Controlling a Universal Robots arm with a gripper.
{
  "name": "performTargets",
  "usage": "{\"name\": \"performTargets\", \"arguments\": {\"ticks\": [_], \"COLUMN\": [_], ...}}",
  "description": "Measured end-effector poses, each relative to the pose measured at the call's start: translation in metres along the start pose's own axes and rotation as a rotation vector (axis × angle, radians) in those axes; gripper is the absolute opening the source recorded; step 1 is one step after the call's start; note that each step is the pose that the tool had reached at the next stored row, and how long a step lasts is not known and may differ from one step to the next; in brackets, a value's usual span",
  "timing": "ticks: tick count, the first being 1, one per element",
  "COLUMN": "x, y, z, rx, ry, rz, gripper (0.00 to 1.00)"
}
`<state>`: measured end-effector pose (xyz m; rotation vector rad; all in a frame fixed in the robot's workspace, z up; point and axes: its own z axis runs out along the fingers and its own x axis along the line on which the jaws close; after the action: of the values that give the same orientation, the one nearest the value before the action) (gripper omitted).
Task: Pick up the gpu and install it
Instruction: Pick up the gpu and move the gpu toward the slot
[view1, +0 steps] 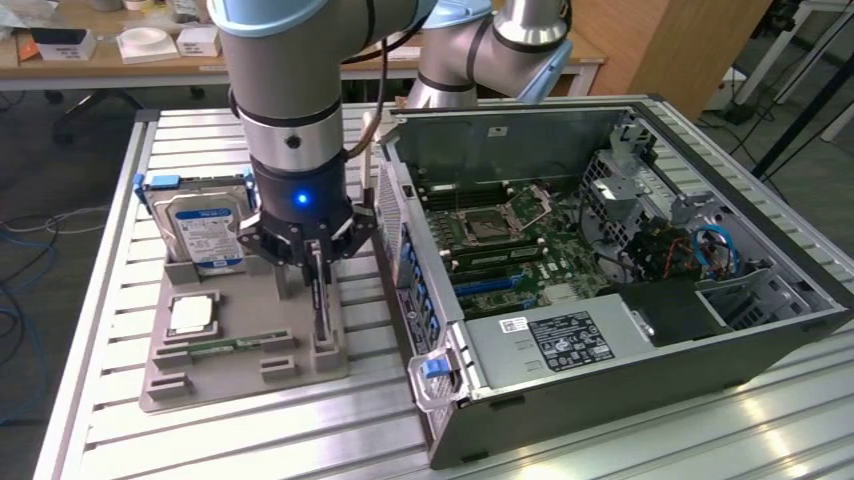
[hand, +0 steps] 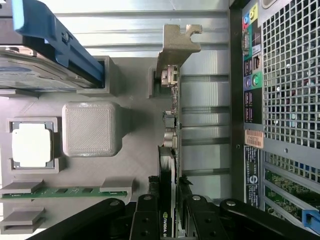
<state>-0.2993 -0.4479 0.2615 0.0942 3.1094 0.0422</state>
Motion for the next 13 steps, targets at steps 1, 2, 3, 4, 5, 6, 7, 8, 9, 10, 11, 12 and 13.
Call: {"name": "performTargets", "arguments": {"ticks": [1, 2, 3, 4, 5, 6, 7, 8, 9, 10, 11, 12, 13], "x": [0.000, 0.000, 0.000, 0.000, 0.000, 0.000, 0.000, 0.000, 0.000, 0.000, 0.000, 0.000, 0.000], "y": [0.0000, 0.0001, 0.0001, 0.0002, 0.0002, 0.0002, 0.0002, 0.0003, 0.0003, 0.0004, 0.0004, 0.0004, 0.0005], "z": [-0.0011, -0.0022, -0.0032, -0.0042, -0.0054, -0.0065, -0.0077, -0.0091, -0.0104, -0.0117, -0.0131, -0.0146, -0.0159], "rx": [0.0000, 0.0000, 0.0000, 0.0000, 0.0000, 0.0000, 0.0000, 0.0000, 0.0000, 0.0000, 0.0000, 0.0000, 0.0000], "ry": [0.0000, 0.0000, 0.0000, 0.0000, 0.0000, 0.0000, 0.0000, 0.0000, 0.0000, 0.0000, 0.0000, 0.0000, 0.0000], "rz": [0.000, 0.000, 0.000, 0.000, 0.000, 0.000, 0.000, 0.000, 0.000, 0.000, 0.000, 0.000, 0.000], "gripper": [0.26, 0.26, 0.26, 0.26, 0.26, 0.26, 0.26, 0.26, 0.26, 0.26, 0.26, 0.26, 0.26]}}
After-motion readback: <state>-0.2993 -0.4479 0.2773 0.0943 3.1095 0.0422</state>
